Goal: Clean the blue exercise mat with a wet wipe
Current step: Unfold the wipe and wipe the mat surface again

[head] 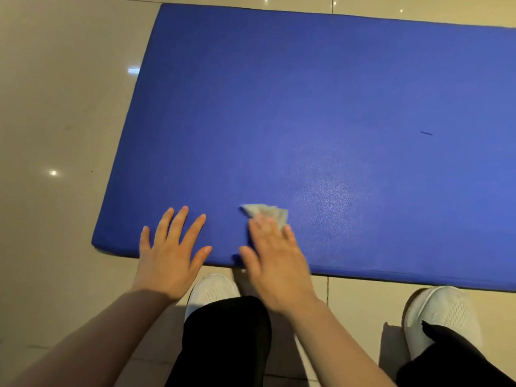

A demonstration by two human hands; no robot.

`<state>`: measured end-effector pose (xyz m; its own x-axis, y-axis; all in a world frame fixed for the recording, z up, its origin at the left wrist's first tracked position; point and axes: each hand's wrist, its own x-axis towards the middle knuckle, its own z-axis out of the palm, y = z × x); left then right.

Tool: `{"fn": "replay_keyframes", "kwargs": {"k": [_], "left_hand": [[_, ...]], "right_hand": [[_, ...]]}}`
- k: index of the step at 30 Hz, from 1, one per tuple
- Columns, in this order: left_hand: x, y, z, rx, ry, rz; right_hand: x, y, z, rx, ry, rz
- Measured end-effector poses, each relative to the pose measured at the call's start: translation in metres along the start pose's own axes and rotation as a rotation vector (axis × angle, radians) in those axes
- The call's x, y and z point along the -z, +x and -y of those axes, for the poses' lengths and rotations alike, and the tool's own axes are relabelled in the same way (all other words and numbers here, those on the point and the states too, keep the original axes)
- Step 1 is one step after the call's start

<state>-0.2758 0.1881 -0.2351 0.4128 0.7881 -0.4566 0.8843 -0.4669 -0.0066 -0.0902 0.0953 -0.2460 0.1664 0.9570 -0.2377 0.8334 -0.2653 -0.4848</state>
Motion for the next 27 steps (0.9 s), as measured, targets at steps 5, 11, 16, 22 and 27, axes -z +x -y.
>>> {"fn": "replay_keyframes", "kwargs": {"k": [5, 11, 16, 22, 27], "left_hand": [[-0.007, -0.012, 0.002, 0.071, -0.063, 0.013], [0.0, -0.011, -0.004, 0.098, 0.015, 0.086], [0.013, -0.009, -0.004, 0.098, 0.066, 0.179], [0.033, -0.008, -0.006, 0.062, 0.147, 0.29], [0.034, -0.018, 0.003, 0.146, -0.099, 0.094]], "right_hand": [[0.022, -0.042, -0.064, -0.337, -0.081, -0.109], [0.022, -0.035, -0.014, -0.155, 0.155, 0.137], [0.006, -0.026, 0.043, 0.077, 0.107, 0.405], [0.024, -0.029, 0.001, 0.026, -0.094, 0.376], [0.044, -0.047, -0.032, -0.369, -0.012, 0.151]]}}
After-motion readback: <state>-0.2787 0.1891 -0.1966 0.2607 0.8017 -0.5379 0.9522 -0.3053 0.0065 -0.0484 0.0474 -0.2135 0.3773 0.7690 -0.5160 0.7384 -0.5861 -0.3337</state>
